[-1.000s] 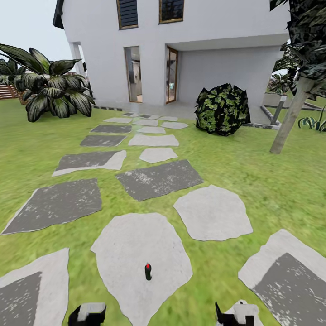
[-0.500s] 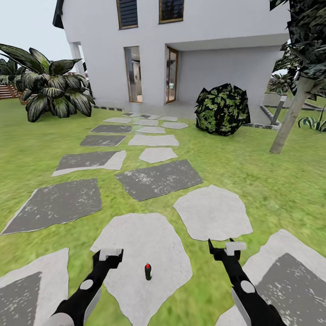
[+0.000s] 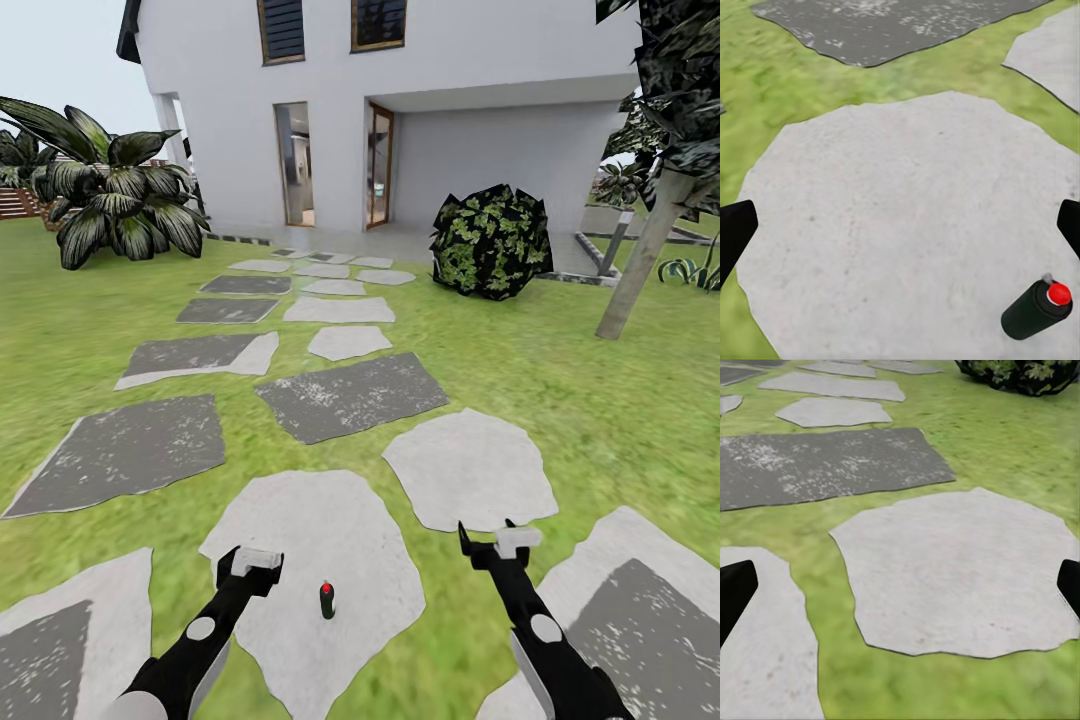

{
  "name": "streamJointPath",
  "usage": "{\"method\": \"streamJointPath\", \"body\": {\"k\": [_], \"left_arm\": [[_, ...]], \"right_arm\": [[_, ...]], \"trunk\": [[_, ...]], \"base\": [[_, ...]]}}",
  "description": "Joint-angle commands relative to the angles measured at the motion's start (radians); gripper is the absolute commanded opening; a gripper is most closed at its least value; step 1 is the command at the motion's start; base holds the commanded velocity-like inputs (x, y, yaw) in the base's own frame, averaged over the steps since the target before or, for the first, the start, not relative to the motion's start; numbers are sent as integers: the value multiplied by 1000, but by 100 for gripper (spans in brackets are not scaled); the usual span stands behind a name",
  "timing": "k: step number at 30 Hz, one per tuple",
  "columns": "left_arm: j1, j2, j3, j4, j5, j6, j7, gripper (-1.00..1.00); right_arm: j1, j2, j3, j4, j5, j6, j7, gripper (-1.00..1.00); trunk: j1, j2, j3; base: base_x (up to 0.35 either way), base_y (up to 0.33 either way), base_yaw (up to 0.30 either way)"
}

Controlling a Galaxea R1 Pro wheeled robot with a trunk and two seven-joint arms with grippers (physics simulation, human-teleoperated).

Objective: In the garden, pick up the pesticide atomizer on the floor and spray pesticide onto both trees until each tree trunk is fully covered.

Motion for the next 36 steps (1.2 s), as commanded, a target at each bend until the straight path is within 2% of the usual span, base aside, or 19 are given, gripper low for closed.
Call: {"method": "streamJointPath", "body": {"k": [1, 5, 11, 15, 20, 23, 25, 31, 36], "left_arm": [[0, 0, 0, 0, 0, 0, 0, 100], [0, 0, 1, 0, 1, 1, 0, 100], [-1, 0, 0, 1, 2, 5, 0, 100], [-5, 0, 0, 3, 0, 12, 2, 100], [-8, 1, 0, 4, 1, 41, 9, 100], [-9, -2, -1, 2, 2, 67, 21, 100], [-10, -8, -1, 1, 2, 76, 24, 100], [-28, -37, -4, -1, -3, 98, 26, 100], [-45, -46, -5, -2, -1, 140, 30, 100]], "right_arm": [[0, 0, 0, -4, 8, 0, 0, 100], [0, 0, -1, -10, 25, 9, -1, 100], [0, -2, -1, -39, 30, 91, -1, 100], [0, -37, -1, -73, 29, 109, -1, 100], [1, -50, -3, -109, 29, 121, -1, 100], [1, -53, -6, -138, 28, 186, -1, 100], [1, -53, -7, -174, 28, 256, -2, 100], [1, -54, -10, -291, 28, 409, -4, 100], [1, -54, -9, -374, 28, 477, -7, 100]], "trunk": [[0, 0, 0], [0, 0, 0], [23, -42, -19], [38, -70, -31], [58, -105, -47], [69, -126, -56], [77, -140, -63], [79, -141, -91], [82, -143, -118]], "base": [[0, 0, 0], [0, 0, 0], [0, 0, 0], [0, 0, 0], [0, 0, 0], [0, 0, 0], [0, 0, 0], [0, 0, 0], [0, 0, 0]]}}
